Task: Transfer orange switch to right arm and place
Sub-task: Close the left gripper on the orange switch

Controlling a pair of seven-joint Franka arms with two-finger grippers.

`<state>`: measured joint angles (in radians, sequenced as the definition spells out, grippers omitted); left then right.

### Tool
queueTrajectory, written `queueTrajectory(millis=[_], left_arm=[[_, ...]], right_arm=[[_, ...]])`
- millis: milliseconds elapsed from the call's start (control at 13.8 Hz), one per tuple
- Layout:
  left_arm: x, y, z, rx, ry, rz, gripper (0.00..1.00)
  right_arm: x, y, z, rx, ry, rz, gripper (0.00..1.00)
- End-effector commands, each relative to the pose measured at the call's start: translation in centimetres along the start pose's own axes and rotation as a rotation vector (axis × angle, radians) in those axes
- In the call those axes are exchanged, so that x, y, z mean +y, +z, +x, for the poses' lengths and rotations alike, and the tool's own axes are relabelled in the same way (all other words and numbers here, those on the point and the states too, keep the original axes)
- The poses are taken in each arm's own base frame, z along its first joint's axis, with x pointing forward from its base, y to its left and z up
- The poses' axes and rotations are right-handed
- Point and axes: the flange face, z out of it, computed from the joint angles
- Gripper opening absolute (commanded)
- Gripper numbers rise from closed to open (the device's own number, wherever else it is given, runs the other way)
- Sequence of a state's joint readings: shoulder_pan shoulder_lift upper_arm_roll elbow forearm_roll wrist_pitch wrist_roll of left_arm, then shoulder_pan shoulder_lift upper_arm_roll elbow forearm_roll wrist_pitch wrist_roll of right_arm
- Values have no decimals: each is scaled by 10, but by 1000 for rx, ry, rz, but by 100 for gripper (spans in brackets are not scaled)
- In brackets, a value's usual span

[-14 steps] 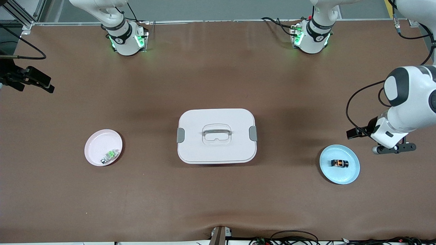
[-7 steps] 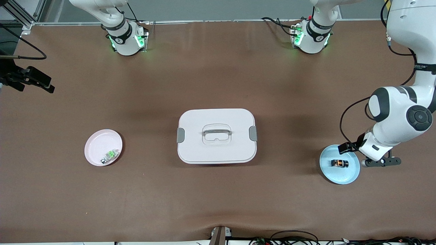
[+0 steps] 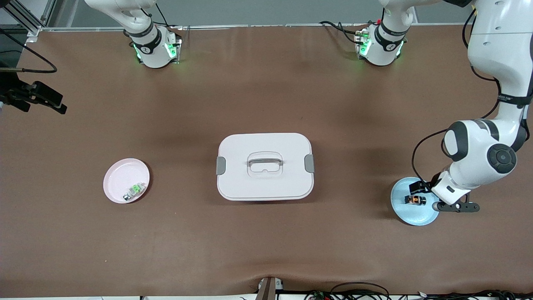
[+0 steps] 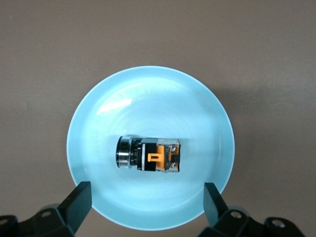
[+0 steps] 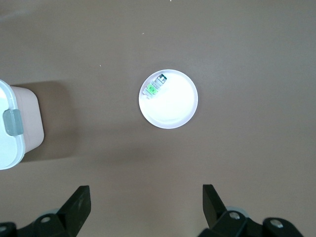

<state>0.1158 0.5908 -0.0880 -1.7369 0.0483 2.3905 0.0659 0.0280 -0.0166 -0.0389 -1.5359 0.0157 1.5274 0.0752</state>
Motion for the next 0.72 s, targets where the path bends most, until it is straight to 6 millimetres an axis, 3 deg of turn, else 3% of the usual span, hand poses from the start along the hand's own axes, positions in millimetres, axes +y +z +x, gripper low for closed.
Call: queueTrajectory(millis=[0, 651], left_arm=[[-4, 18, 5, 18, 46, 6, 100], [-8, 48, 5, 22, 45, 2, 95]], right_arm=[[-2, -2, -3, 10, 14, -14, 100], [-2, -2, -3, 10, 14, -14, 100]])
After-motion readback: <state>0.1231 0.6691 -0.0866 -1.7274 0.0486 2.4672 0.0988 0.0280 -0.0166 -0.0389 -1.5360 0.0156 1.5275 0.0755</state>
